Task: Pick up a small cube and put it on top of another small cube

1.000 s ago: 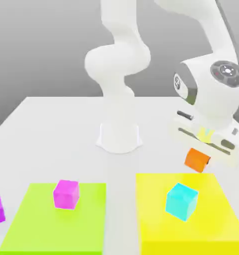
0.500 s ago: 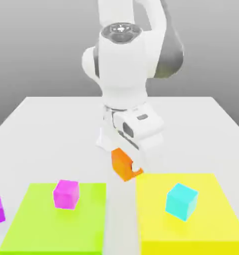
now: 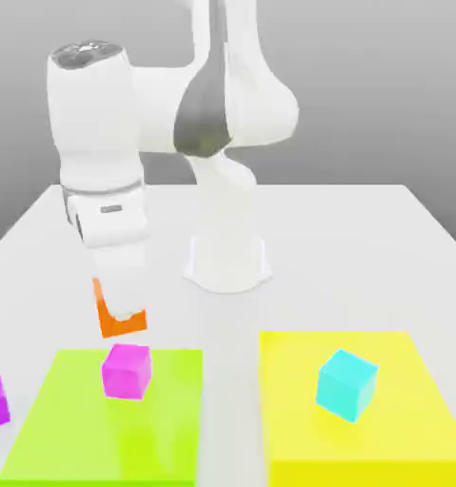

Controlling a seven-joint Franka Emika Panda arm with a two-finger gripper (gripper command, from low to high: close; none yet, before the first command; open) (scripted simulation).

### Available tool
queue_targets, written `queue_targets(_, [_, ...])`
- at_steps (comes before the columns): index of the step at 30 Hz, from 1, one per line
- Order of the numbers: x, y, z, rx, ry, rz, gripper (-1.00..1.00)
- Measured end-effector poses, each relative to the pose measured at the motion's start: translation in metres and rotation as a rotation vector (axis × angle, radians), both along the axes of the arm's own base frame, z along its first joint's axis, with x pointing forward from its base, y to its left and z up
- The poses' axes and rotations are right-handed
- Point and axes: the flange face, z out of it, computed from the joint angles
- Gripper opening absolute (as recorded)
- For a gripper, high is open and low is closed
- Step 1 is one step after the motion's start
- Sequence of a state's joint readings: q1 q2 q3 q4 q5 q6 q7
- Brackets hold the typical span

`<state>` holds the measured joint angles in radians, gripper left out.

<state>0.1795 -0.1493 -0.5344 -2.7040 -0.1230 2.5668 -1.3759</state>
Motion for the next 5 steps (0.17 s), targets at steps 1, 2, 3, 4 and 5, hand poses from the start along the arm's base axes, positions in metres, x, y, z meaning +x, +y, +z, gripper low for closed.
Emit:
queue_targets(1, [0.0,0.0,-0.01,-0.001,0.0,-0.001,-1.0])
queue_targets(2, [-0.001,-0.001,-0.02,-0.005,0.0,-0.002,-1.0])
queue_targets(3, [-0.002,-0.001,-0.026,-0.007,0.0,-0.002,1.0])
queue_targets(4, [-0.002,-0.001,-0.026,-0.007,0.0,-0.002,1.0])
queue_targets(5, [-0.002,-0.001,-0.026,-0.007,0.0,-0.002,1.0])
